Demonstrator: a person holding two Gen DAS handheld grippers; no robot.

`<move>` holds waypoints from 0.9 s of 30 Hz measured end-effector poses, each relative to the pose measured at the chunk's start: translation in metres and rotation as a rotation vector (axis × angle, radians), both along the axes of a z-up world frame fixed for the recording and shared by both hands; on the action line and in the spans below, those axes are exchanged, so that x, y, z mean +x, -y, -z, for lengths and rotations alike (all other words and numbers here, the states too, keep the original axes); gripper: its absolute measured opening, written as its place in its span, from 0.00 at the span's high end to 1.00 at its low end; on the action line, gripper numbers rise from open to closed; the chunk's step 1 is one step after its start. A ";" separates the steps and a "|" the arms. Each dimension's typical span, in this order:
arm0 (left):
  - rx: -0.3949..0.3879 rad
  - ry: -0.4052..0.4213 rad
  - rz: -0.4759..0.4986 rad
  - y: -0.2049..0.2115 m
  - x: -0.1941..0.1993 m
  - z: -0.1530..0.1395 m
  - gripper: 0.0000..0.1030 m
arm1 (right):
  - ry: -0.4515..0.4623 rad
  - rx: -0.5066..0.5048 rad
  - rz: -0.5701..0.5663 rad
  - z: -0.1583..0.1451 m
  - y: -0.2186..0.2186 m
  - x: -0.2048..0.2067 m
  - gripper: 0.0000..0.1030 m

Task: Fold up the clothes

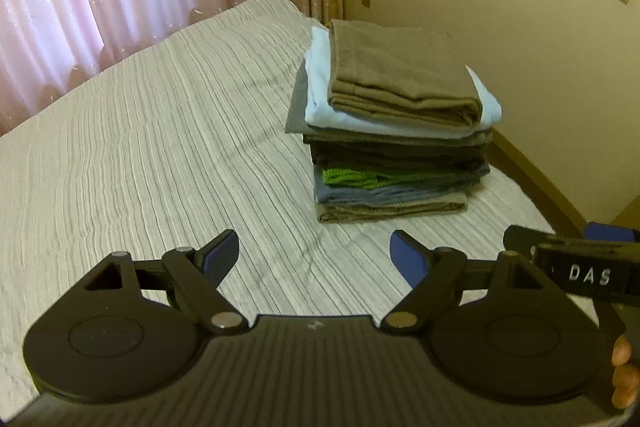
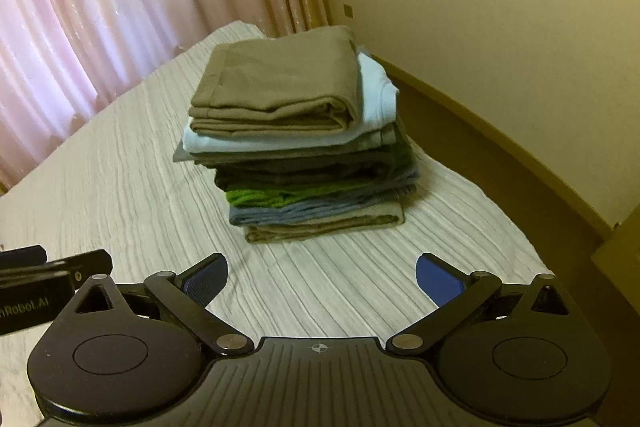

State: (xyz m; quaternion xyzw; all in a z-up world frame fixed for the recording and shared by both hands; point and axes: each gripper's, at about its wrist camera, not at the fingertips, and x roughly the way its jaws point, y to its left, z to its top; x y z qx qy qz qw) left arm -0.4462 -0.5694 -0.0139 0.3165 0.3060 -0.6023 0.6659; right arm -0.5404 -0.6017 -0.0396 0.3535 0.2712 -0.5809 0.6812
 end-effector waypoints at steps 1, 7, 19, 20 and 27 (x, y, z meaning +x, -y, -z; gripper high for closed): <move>0.005 0.004 0.002 0.000 -0.001 0.002 0.22 | -0.010 -0.001 -0.004 0.000 0.000 0.000 0.00; 0.016 0.023 0.008 0.000 -0.008 0.010 0.22 | -0.025 0.012 -0.016 0.004 0.001 -0.001 0.00; 0.014 0.032 0.008 0.003 -0.013 0.013 0.22 | -0.038 0.002 -0.036 -0.001 0.003 -0.003 0.00; 0.014 0.032 0.008 0.004 -0.014 0.013 0.22 | -0.038 0.002 -0.037 -0.001 0.003 -0.003 0.00; 0.010 0.037 0.009 0.007 -0.015 0.013 0.22 | -0.037 -0.003 -0.046 -0.004 0.006 -0.002 0.00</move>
